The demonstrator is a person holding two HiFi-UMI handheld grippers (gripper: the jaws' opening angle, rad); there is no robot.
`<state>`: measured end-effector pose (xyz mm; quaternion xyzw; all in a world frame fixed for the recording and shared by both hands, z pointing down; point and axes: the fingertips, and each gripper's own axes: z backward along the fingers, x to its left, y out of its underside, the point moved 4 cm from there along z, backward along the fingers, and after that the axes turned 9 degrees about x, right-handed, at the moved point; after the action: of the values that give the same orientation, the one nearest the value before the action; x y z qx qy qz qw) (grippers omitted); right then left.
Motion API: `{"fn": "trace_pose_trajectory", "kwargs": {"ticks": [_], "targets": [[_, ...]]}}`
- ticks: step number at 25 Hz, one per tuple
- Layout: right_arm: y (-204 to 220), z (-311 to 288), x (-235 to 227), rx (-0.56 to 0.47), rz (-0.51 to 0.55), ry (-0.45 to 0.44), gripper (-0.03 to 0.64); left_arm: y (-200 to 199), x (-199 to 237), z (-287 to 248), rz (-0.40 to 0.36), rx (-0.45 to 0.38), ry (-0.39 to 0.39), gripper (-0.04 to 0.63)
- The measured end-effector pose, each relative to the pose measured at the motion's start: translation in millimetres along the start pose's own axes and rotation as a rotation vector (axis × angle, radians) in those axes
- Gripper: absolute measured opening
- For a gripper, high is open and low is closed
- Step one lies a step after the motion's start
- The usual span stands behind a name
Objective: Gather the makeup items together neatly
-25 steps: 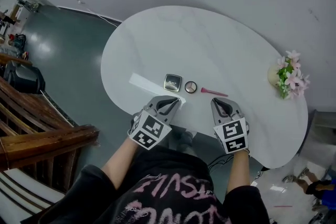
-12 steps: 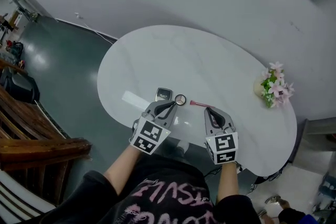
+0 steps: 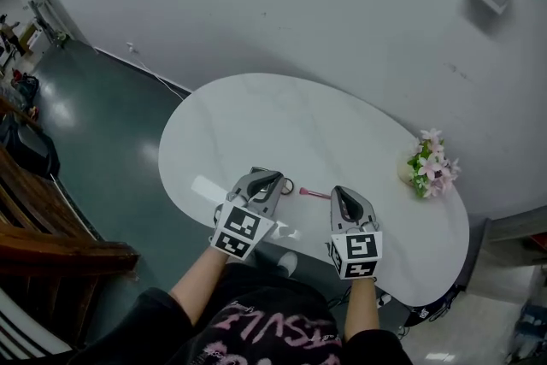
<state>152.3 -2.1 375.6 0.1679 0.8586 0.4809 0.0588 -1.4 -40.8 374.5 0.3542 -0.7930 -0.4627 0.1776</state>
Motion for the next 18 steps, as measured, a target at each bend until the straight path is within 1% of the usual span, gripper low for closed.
{"fn": "trace_pose_trajectory", "kwargs": {"ticks": [8, 13, 18], "targets": [[-25, 10, -6, -0.077, -0.001, 0.026, 0.063, -28, 14, 16, -0.012, -0.074, -0.070, 0.014], [-44, 19, -11, -0.124, 0.008, 0.041, 0.063, -42, 25, 28, 0.000, -0.118, -0.116, 0.012], [-57, 26, -14, -0.160, 0.004, 0.057, 0.062, -54, 31, 41, -0.008, -0.161, -0.147, 0.012]]}}
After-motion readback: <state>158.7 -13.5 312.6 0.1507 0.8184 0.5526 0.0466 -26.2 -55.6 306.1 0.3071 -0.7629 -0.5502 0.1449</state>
